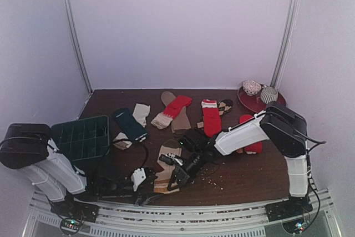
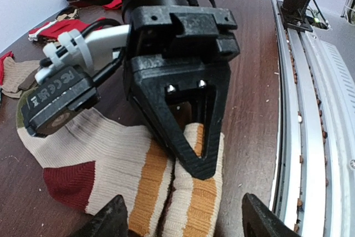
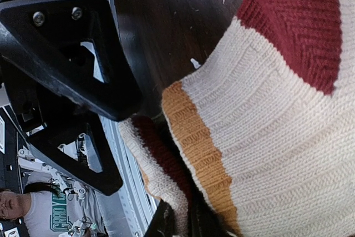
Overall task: Roll the socks
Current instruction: Roll a pair of socks at the center of the board.
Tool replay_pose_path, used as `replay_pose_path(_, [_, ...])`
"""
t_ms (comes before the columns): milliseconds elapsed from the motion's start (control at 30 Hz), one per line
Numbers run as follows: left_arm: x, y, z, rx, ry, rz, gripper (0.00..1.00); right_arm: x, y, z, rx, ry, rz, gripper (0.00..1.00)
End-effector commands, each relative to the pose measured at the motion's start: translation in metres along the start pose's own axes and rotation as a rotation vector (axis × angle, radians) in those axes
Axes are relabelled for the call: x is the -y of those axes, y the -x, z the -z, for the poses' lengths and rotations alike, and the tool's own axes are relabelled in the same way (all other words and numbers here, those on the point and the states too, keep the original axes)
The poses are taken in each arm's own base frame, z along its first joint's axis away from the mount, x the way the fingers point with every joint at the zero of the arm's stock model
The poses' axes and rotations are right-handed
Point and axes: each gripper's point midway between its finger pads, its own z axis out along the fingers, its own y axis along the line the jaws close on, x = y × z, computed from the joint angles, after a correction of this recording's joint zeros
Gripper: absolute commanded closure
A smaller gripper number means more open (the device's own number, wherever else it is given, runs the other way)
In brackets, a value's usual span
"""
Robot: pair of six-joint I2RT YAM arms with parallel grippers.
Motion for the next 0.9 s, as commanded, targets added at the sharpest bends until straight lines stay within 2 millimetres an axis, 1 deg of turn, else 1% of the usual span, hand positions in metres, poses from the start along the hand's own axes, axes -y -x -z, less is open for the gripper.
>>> replay_pose_path(0, [0.005, 0.016, -0.011, 0.067, -0.019, -0.03, 0.31, 0.056, -0.052, -0.015, -0.135, -0.161, -0.191, 0.92])
replay_pose_path(67, [0.005, 0.012, -0.014, 0.058, -0.022, -0.017, 0.35, 0.056, -0.052, -0.015, -0.134, -0.16, -0.192, 0.92])
replay_pose_path(233, [0.004, -0.005, -0.019, 0.005, -0.013, 0.016, 0.5, 0.056, -0.052, -0.014, -0.131, -0.158, -0.188, 0.92])
replay_pose_path(267, [0.004, -0.009, -0.019, -0.008, -0.013, 0.022, 0.55, 0.056, -0.053, -0.014, -0.132, -0.156, -0.188, 0.92])
replay_pose_path(300, [0.004, -0.001, -0.024, 0.008, -0.017, 0.027, 0.6, 0.056, -0.052, -0.014, -0.129, -0.155, -0.186, 0.92])
replay_pose_path(333, [0.005, -0.001, -0.026, 0.006, -0.021, 0.034, 0.67, 0.056, -0.053, -0.014, -0.128, -0.155, -0.184, 0.92])
replay_pose_path(500, [0.005, -0.007, -0.025, -0.013, -0.023, 0.084, 1.0, 0.056, -0.05, -0.011, -0.111, -0.167, -0.166, 0.9])
replay_pose_path(567, [0.004, -0.012, -0.027, -0.04, -0.012, 0.116, 1.0, 0.056, -0.049, -0.011, -0.104, -0.172, -0.148, 0.88])
replay_pose_path(633, [0.002, -0.023, -0.029, -0.092, 0.007, 0.177, 1.0, 0.056, -0.045, -0.009, -0.087, -0.183, -0.12, 0.82])
replay_pose_path(733, [0.001, -0.046, -0.027, -0.185, 0.027, 0.264, 1.0, 0.043, -0.026, 0.001, -0.025, -0.198, -0.002, 0.72])
replay_pose_path(767, [0.001, -0.053, -0.026, -0.208, 0.034, 0.294, 1.0, 0.037, -0.018, 0.006, 0.007, -0.205, 0.056, 0.65])
replay_pose_path(833, [0.002, -0.067, -0.023, -0.259, 0.044, 0.342, 1.0, 0.026, 0.001, 0.023, 0.09, -0.259, 0.185, 0.6])
replay_pose_path(867, [0.002, -0.073, -0.022, -0.279, 0.047, 0.363, 1.0, 0.02, 0.009, 0.032, 0.136, -0.286, 0.257, 0.59])
